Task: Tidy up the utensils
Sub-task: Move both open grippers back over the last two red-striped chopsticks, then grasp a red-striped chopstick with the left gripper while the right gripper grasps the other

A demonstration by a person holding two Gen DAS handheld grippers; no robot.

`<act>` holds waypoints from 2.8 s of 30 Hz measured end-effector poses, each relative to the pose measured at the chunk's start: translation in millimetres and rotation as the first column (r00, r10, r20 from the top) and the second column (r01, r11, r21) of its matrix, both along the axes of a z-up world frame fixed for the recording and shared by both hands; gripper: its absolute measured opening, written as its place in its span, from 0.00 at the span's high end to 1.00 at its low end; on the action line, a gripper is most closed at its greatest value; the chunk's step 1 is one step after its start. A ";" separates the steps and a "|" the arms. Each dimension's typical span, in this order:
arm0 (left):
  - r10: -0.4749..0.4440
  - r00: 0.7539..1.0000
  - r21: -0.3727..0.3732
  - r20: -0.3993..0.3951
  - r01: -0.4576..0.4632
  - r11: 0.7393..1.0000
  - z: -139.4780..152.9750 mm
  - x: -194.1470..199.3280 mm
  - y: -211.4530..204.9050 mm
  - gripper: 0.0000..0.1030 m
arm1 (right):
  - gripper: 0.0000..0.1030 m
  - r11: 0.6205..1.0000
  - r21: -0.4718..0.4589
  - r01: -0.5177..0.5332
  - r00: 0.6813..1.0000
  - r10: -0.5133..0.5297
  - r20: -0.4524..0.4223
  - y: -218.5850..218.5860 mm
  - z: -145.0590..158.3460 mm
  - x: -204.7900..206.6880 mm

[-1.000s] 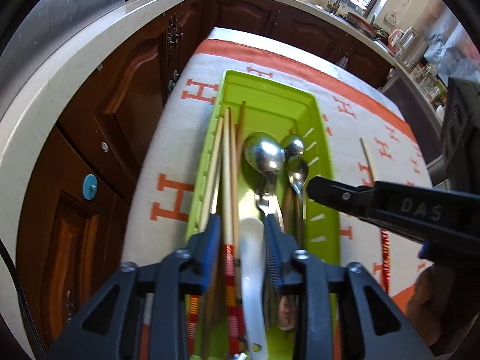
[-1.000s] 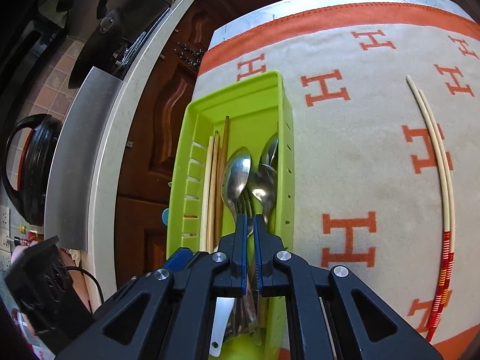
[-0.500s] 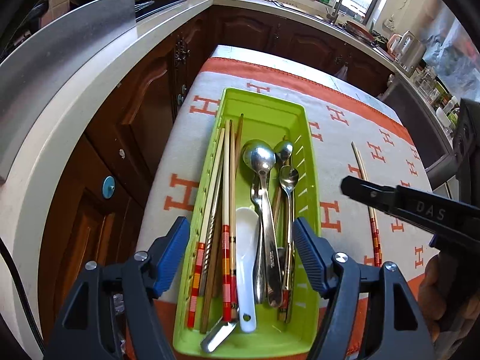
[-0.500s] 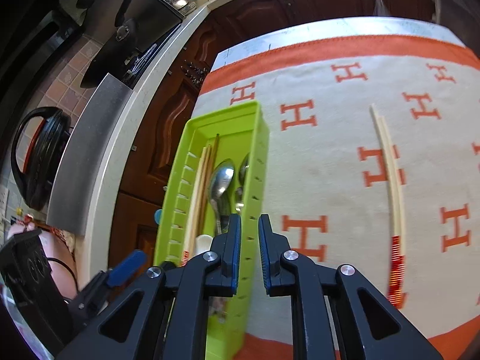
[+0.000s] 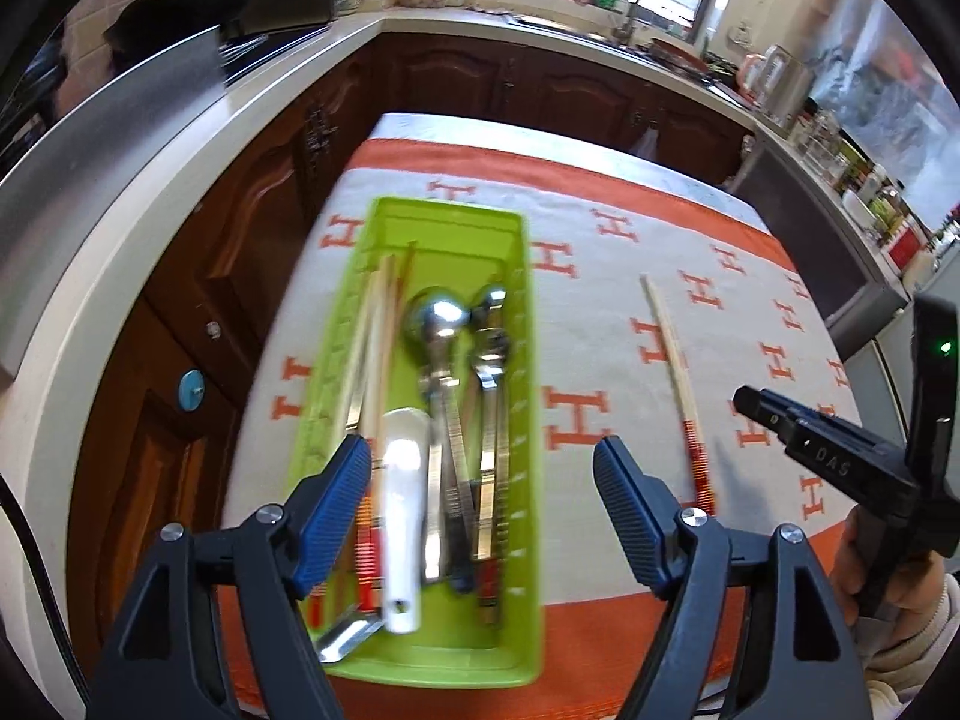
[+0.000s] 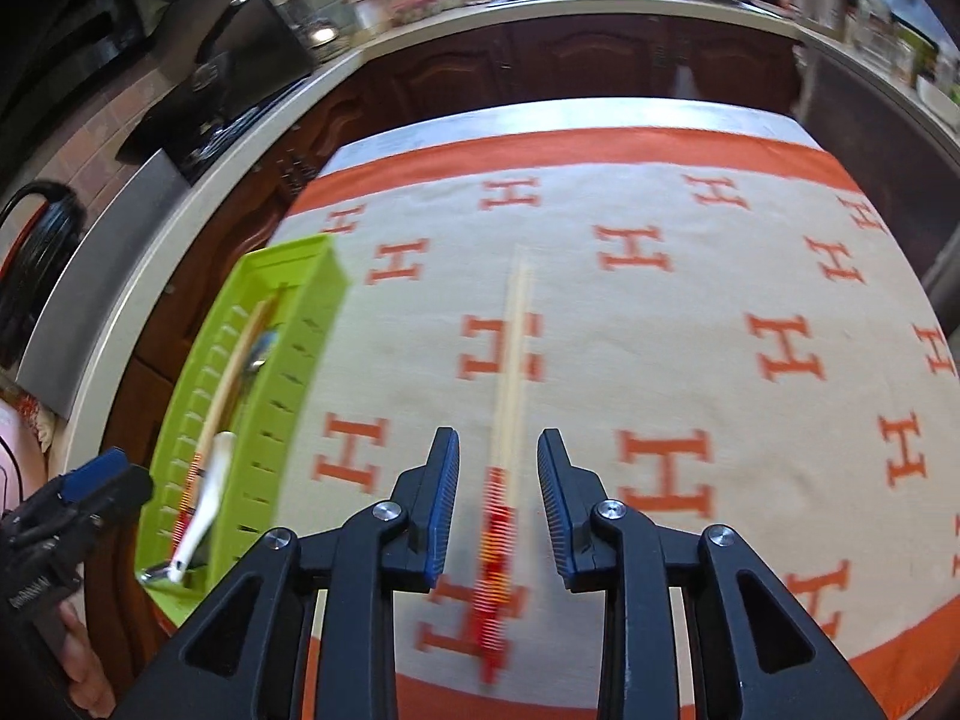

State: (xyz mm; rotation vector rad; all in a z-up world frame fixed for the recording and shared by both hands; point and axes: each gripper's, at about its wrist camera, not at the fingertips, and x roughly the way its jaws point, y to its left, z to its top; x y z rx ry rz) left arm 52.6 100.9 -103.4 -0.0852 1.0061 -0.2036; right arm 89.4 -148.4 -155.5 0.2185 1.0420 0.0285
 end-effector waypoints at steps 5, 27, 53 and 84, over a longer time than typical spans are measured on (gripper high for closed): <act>-0.064 0.998 0.002 -0.004 0.064 0.998 0.6 4.1 -39.9 0.27 | 0.73 0.999 -0.010 0.046 0.999 -0.046 -0.002 -35.6 -8.9 -15.0; -0.068 0.992 0.142 -0.108 0.083 0.986 -83.0 47.9 -150.6 0.27 | 0.73 0.993 0.100 0.064 0.998 -0.067 0.022 -86.7 -32.8 -39.5; -0.162 0.987 0.136 0.016 0.158 0.978 -85.4 30.3 -176.3 0.97 | 0.73 0.993 0.121 0.017 1.000 -0.016 -0.003 -71.8 -51.2 -38.1; 0.011 0.978 0.037 0.210 -0.019 0.999 33.6 1.8 -51.0 0.97 | 0.67 0.979 -0.182 -0.091 0.996 0.088 -0.028 16.1 -55.0 1.5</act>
